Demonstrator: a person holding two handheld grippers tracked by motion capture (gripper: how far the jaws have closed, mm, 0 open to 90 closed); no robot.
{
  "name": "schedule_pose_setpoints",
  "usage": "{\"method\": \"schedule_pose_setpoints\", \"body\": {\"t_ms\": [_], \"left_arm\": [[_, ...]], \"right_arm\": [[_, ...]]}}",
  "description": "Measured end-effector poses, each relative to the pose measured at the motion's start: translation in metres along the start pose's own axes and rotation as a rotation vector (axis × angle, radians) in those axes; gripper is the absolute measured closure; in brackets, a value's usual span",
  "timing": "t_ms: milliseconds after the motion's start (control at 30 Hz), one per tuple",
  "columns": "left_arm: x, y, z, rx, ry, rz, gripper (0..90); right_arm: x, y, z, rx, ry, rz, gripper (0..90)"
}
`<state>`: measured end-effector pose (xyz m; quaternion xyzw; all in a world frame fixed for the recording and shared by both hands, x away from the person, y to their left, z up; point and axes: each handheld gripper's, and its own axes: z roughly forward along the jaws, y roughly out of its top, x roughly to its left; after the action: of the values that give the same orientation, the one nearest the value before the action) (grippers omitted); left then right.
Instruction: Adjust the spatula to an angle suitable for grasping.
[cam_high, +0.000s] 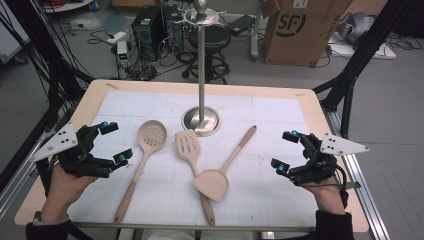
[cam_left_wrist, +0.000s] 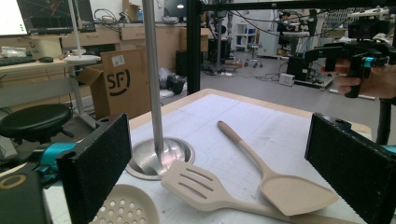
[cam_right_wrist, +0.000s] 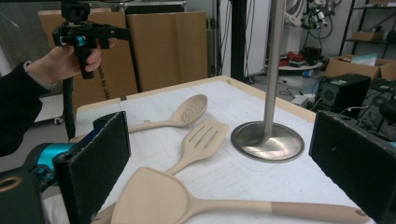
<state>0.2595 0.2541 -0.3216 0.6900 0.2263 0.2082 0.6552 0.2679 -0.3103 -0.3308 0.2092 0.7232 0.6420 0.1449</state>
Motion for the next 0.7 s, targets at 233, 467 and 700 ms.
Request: {"method": "schedule_pose_setpoints", "body": {"t_ms": [233,467,700], "left_arm": [[0.000,-0.003,0.004,0.028,-0.005,-0.010,7.7],[-0.001,-0.005,0.004,0.037,-0.002,-0.016,7.8],[0.001,-0.007,0.000,0.047,0.010,-0.024,7.8]], "right_arm": [[-0.002,-0.005,0.014,0.023,0.012,0.026,4.9],[-0.010,-0.013,0.037,0.073,0.025,0.053,28.1],[-0.016,-0.028,0.061,0.170,0.011,0.073,68.1]]}}
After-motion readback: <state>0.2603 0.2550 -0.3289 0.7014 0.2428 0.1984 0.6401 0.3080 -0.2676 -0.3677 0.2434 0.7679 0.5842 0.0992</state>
